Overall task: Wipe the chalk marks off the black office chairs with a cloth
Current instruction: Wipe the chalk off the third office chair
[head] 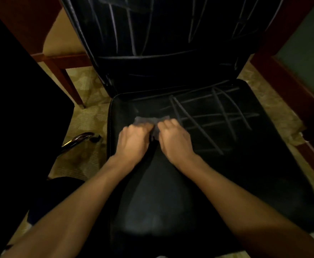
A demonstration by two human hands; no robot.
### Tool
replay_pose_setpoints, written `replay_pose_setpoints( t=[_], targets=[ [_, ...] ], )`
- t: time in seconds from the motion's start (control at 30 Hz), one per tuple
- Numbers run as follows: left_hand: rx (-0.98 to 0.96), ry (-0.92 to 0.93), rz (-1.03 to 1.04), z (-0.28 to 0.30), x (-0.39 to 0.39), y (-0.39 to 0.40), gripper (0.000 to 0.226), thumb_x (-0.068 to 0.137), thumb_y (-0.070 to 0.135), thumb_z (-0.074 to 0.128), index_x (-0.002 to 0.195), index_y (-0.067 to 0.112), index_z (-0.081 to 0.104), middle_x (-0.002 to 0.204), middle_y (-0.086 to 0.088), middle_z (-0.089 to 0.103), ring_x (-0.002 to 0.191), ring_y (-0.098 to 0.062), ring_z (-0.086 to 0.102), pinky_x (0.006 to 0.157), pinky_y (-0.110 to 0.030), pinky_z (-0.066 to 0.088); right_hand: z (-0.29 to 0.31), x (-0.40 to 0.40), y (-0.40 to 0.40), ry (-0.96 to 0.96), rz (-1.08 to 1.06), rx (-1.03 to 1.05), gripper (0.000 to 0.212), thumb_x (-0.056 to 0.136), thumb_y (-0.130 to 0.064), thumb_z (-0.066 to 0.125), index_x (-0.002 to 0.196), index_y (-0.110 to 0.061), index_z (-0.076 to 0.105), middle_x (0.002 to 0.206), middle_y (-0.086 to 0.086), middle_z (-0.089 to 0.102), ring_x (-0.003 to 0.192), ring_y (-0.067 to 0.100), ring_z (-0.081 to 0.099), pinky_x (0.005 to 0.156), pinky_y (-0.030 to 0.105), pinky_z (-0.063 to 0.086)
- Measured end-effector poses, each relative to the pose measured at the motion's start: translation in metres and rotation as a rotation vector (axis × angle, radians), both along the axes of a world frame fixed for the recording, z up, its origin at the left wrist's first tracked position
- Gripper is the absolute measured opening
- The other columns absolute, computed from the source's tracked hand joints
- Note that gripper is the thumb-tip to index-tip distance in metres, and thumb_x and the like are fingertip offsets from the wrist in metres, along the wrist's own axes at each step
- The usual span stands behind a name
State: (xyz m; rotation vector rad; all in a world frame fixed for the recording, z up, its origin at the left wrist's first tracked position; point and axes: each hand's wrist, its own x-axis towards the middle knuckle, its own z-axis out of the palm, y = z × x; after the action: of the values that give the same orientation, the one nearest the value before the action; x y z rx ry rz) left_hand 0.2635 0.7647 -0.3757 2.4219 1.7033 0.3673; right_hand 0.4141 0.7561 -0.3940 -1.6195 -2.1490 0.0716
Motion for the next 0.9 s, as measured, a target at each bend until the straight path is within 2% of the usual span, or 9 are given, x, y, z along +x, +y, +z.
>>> replay_pose_setpoints(
  t=[0.1,0.2,0.33,0.47,0.57,0.63,0.7,0.8,0.9],
  targets=[
    [-0.069,-0.078,-0.211,-0.003,0.002,-0.053,0.025,0.088,0.017,0.053,0.109,0.022,0.066,0.097,-0.003,0.071,0.08,-0.027,0.071,0.064,-0.038,0.058,-0.008,0.026,-0.07,-0.023,-0.034,0.025,0.016,0.08,-0.011,0.068,0.095,-0.009,0.067,0.09,0.008,0.065,0.085,0.027,0.062,0.071,0.035,0.055],
    [-0.037,-0.075,-0.348,-0.005,0.025,-0.092,0.039,0.081,0.02,0.054,0.116,0.018,0.072,0.105,-0.001,0.075,0.08,-0.023,0.073,0.06,-0.032,0.06,-0.01,0.049,-0.129,-0.012,-0.077,-0.002,0.027,0.087,-0.019,0.051,0.105,-0.011,0.069,0.101,0.004,0.068,0.095,0.022,0.063,0.079,0.034,0.056],
    [0.006,-0.08,-0.409,-0.006,0.053,-0.075,0.035,0.085,0.017,0.061,0.118,0.016,0.073,0.112,-0.003,0.073,0.082,-0.025,0.073,0.063,-0.034,0.061,-0.007,0.066,-0.124,-0.058,-0.173,0.003,0.022,0.082,-0.016,0.065,0.103,-0.013,0.07,0.1,0.004,0.067,0.091,0.022,0.062,0.073,0.032,0.056],
    [-0.002,-0.015,-0.453,0.004,0.085,-0.036,0.045,0.072,0.004,0.079,0.116,0.015,0.072,0.096,-0.007,0.074,0.074,-0.027,0.071,0.057,-0.033,0.056,-0.003,0.087,-0.091,-0.122,-0.299,-0.028,0.026,0.073,-0.006,0.08,0.097,-0.006,0.071,0.095,0.01,0.067,0.088,0.028,0.063,0.069,0.035,0.056],
    [-0.01,-0.028,-0.57,0.007,0.088,-0.035,0.036,0.077,0.003,0.07,0.111,0.013,0.07,0.093,-0.009,0.07,0.077,-0.029,0.068,0.056,-0.035,0.057,0.002,0.096,-0.105,-0.148,-0.312,-0.022,0.016,0.078,-0.013,0.075,0.092,-0.007,0.07,0.093,0.01,0.066,0.087,0.028,0.062,0.069,0.036,0.056],
    [-0.058,-0.065,-0.651,0.004,0.072,-0.048,0.025,0.087,0.012,0.057,0.11,0.013,0.067,0.096,-0.007,0.068,0.083,-0.029,0.067,0.063,-0.036,0.058,0.003,0.094,-0.128,-0.171,-0.276,-0.006,0.012,0.083,-0.02,0.067,0.088,-0.01,0.07,0.092,0.009,0.065,0.087,0.027,0.06,0.071,0.037,0.054],
    [-0.089,-0.057,-0.685,0.002,0.062,-0.06,0.028,0.09,0.017,0.05,0.11,0.012,0.068,0.105,-0.006,0.069,0.09,-0.027,0.069,0.071,-0.035,0.06,0.003,0.084,-0.141,-0.195,-0.25,-0.005,0.012,0.079,-0.019,0.073,0.086,-0.01,0.07,0.094,0.01,0.065,0.09,0.029,0.062,0.073,0.036,0.052],
    [-0.044,-0.06,-0.651,-0.002,0.066,-0.065,0.029,0.084,0.009,0.061,0.111,0.007,0.072,0.112,-0.011,0.073,0.099,-0.025,0.072,0.079,-0.036,0.062,-0.006,0.071,-0.14,-0.138,-0.271,0.016,0.016,0.079,-0.009,0.074,0.093,-0.006,0.07,0.101,0.013,0.066,0.097,0.029,0.065,0.078,0.035,0.057],
    [-0.095,-0.032,-0.655,0.0,0.078,-0.057,0.042,0.074,0.001,0.077,0.115,0.008,0.072,0.112,-0.011,0.073,0.097,-0.026,0.073,0.074,-0.039,0.063,-0.018,0.08,-0.137,-0.098,-0.302,0.033,0.023,0.081,-0.007,0.072,0.104,-0.004,0.071,0.106,0.012,0.069,0.1,0.026,0.067,0.08,0.034,0.058]
  ],
)
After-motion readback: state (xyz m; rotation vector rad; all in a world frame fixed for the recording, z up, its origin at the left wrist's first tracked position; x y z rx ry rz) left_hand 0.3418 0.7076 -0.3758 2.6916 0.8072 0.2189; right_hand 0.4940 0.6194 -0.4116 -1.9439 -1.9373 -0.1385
